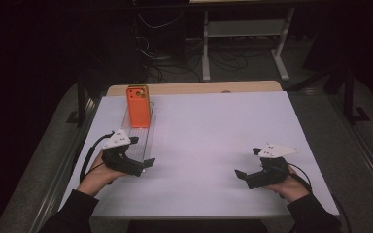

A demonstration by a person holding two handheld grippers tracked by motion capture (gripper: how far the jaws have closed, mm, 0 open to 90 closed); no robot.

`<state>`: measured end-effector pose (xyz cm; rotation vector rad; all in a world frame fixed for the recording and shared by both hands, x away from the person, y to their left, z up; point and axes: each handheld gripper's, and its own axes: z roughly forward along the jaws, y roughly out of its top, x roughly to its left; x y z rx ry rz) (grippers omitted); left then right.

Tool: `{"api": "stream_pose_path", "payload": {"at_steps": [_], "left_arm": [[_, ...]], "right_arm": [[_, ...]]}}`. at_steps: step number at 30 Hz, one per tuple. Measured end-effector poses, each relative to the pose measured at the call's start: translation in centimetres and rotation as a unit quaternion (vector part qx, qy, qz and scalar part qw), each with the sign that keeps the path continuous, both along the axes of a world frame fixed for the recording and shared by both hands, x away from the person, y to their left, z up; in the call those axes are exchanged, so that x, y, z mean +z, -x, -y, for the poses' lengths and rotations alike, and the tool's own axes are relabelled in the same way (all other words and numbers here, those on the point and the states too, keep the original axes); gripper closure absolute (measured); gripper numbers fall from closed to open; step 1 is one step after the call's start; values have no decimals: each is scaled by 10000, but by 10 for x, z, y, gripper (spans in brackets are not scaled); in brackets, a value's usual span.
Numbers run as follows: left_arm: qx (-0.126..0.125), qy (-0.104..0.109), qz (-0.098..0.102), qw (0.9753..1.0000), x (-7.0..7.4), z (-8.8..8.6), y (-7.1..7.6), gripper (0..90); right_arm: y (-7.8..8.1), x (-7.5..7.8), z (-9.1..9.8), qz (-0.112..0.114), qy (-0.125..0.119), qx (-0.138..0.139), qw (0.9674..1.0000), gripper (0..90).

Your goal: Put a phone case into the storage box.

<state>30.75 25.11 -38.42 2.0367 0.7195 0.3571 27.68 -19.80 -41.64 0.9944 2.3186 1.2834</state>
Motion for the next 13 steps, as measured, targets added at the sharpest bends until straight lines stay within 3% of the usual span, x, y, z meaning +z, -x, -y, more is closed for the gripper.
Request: {"api": "stream_pose_path", "payload": {"at_steps": [9, 13], "left_arm": [[-48, -114, -46, 9999, -10, -4, 3, 0], [-32, -66, -61, 10000, -10, -4, 5, 0]], "right_arm": [[0, 2, 1, 68, -19, -29, 10000, 0], [0, 2, 0, 67, -9, -28, 10000, 0]]}}
